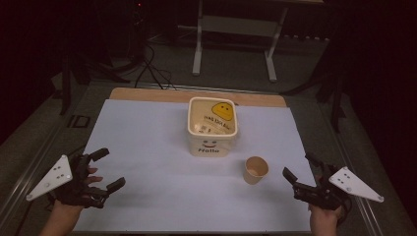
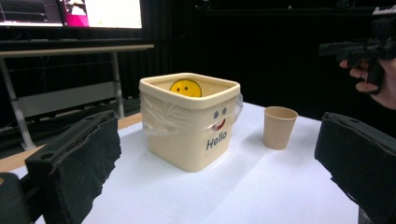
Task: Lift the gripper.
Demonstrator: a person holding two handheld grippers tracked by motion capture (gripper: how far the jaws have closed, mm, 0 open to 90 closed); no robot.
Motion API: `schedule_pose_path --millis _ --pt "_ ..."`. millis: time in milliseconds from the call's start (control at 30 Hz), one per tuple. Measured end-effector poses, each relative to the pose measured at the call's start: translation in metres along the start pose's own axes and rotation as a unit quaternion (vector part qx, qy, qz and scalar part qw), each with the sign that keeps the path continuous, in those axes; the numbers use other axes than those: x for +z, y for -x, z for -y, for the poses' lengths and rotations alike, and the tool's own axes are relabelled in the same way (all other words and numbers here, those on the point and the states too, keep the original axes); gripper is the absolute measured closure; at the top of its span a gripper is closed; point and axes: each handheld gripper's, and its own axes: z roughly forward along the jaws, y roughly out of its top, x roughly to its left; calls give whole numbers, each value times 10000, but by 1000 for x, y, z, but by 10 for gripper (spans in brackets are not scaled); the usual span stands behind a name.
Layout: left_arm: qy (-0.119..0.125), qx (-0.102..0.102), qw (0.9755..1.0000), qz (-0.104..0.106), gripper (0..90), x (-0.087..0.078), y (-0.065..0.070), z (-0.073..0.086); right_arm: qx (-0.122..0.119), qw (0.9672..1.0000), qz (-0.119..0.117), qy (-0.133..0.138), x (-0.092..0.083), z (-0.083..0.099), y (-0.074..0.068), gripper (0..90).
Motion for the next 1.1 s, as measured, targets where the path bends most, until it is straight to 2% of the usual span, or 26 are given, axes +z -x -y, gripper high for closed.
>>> schedule_pose_path --millis 100,167,233,333,400,467,567,733,900,1100 --pt "-84 62 9999 29 12 1 1 0 -26 10000 54 -28 -2 -3 -1 111" --pt "-83 85 9999 81 12 2 3 -2 -47 9999 20 -117 -2 -6 -2 111" --pt "-81 115 9998 105 12 2 4 -4 -1 9996 -123 -260 0 -7 -1 111" --pt "-85 137 9998 127 12 2 5 -5 44 9993 -142 -337 1 -9 -1 111" --pt "-99 146 9998 132 12 2 5 -6 175 9985 -281 -441 5 -14 1 111" --pt "-105 151 9998 124 12 2 5 -6 258 9980 -316 -493 8 -18 1 111" --pt "-124 177 9996 158 12 2 7 -6 184 9961 -594 -633 15 -25 0 111" --pt "-161 231 9994 197 12 3 8 -6 77 9912 -985 -885 31 -34 -3 111" --pt "-217 216 9993 229 12 3 9 -4 -150 9853 -1192 -1218 47 -35 -9 116" --pt "-210 223 9993 234 12 3 10 -4 -262 9776 -1371 -1572 65 -25 -12 126"
